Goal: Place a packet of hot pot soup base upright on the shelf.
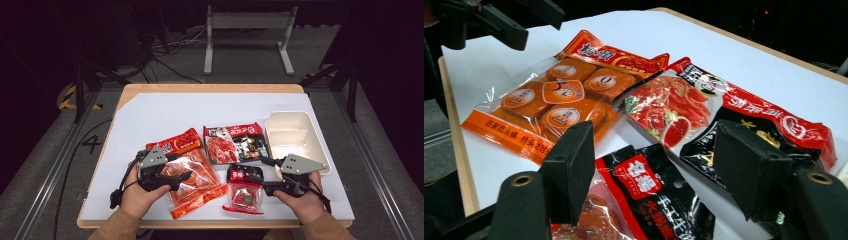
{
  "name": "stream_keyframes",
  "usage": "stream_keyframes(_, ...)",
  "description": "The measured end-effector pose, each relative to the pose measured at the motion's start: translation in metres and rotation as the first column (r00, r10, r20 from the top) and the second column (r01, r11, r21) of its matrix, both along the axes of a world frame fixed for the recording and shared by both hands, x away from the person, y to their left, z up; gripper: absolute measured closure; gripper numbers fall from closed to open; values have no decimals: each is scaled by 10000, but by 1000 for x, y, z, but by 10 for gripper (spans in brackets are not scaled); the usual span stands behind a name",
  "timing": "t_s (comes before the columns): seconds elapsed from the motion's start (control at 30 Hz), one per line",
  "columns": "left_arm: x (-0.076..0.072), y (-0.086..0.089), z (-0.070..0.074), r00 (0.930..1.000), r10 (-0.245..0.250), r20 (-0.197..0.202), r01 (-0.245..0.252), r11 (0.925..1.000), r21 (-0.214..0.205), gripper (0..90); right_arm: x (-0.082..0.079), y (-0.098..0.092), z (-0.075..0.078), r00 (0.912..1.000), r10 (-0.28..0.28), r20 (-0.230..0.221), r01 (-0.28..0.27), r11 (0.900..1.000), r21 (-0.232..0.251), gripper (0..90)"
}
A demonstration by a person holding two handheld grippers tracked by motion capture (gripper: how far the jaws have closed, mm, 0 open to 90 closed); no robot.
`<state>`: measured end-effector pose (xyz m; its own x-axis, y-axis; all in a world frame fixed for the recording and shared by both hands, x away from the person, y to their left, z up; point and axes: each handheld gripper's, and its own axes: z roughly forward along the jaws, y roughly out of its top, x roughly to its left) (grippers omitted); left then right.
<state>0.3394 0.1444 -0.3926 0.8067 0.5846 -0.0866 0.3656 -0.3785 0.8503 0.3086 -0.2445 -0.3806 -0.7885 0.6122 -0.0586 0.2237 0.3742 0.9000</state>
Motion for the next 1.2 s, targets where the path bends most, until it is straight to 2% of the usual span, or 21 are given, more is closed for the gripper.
stream_keyframes(0.17,-1,4,1,9998,178,87,-175,9994,-283,220,-1,0,0,9999,-69,79,69,10000,46,336)
stream_keyframes(0.27,-1,5,2,9998,92,151,-85,9991,-410,221,0,-1,-1,9996,-265,74,264,9996,133,328)
stream_keyframes(0.43,-1,5,2,9999,104,122,-99,9991,-419,221,2,-3,-3,9987,-498,48,497,9986,196,321)
stream_keyframes(0.63,1,8,1,9990,443,60,-441,9988,-228,240,3,-4,-3,9979,-637,110,635,9978,192,316)
stream_keyframes(0.87,2,8,4,9993,374,59,-372,9987,-357,245,5,-7,-3,9970,-772,68,770,9967,261,313)
stream_keyframes(1.0,8,7,9,9995,306,84,-302,9986,-439,244,4,-7,-1,9968,-788,122,785,9966,244,313)
stream_keyframes(1.07,12,7,12,9998,200,10,-199,9978,-633,244,4,-7,0,9965,-823,165,819,9963,247,313)
stream_keyframes(1.2,19,5,19,9997,36,228,-18,9970,-770,243,4,-8,1,9959,-891,180,883,9954,378,305)
